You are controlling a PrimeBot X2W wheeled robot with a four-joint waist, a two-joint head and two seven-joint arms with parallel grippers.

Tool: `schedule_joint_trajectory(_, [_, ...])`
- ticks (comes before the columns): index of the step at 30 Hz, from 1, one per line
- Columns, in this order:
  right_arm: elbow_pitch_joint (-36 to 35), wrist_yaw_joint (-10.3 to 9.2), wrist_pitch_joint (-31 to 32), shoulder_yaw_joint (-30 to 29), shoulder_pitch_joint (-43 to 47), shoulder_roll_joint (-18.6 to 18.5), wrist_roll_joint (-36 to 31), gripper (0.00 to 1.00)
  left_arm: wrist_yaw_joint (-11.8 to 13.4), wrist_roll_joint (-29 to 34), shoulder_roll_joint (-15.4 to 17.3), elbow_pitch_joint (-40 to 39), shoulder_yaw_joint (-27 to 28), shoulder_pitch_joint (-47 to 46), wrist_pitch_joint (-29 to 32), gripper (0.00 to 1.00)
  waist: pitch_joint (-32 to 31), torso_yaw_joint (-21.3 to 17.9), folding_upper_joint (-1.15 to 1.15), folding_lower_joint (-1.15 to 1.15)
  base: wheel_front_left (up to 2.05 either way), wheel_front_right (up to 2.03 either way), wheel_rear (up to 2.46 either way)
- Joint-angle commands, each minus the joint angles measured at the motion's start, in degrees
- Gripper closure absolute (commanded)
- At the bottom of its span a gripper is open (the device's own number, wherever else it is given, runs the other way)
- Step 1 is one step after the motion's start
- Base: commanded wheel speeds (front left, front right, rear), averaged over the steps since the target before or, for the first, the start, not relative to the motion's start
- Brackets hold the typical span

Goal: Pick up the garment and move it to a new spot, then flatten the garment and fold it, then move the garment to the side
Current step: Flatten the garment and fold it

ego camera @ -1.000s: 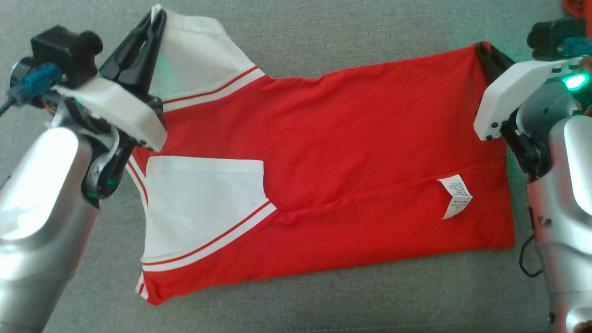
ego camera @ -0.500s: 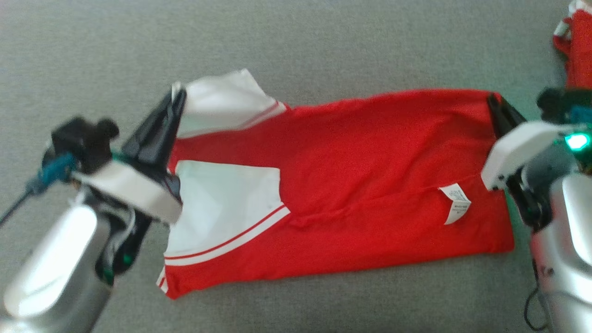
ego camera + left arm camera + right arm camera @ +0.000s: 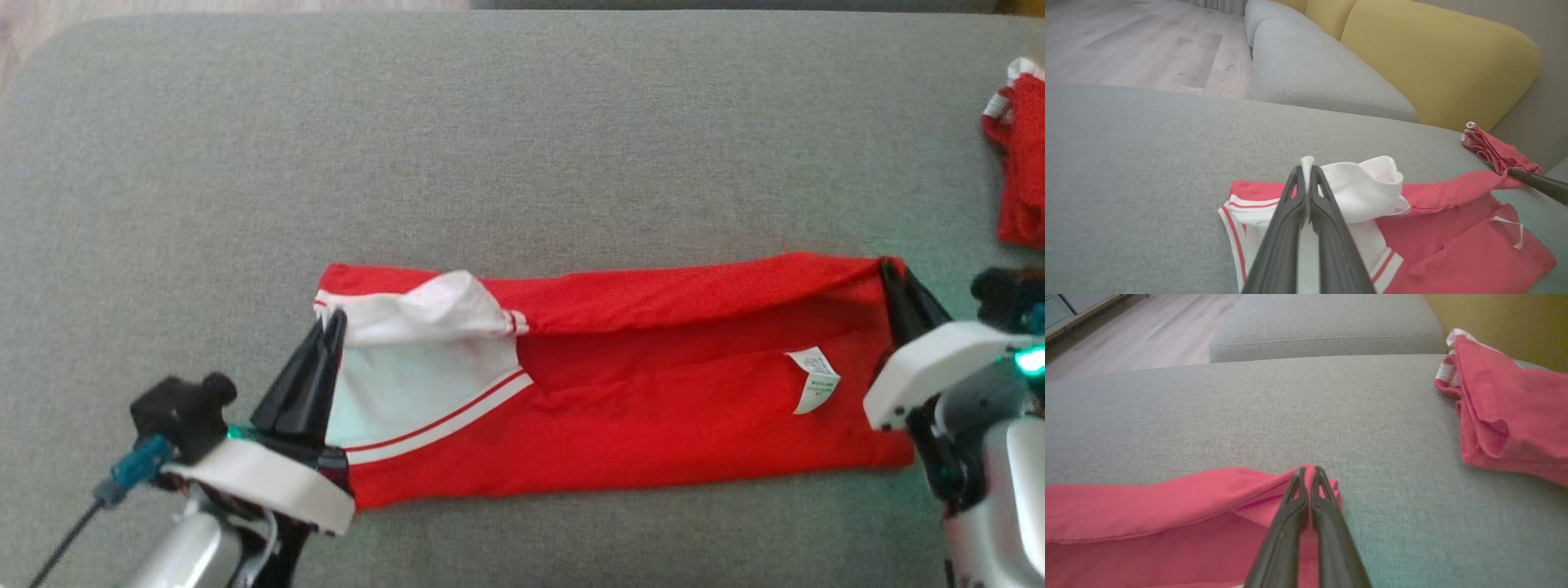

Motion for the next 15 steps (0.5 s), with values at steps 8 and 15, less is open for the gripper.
schedule_joint_trajectory(8, [-4.1,0.39,-1.2,-0.1,4.3,2.0,-1.6,1.00,0.0,-1.4,-0.9,4.6,1.0,2.7,-3.7,1.00,-0.9,-0.9,0.00,0.01,0.00,0.00,0.00])
schedule_joint_trajectory(15, [-3.3,0.39,-3.7,-1.6,7.1,3.2,-3.5,0.00,-1.2,-1.9,-1.6,8.8,-0.3,4.8,-4.9,0.32,-2.3,-1.0,0.00,0.01,0.00,0.00,0.00])
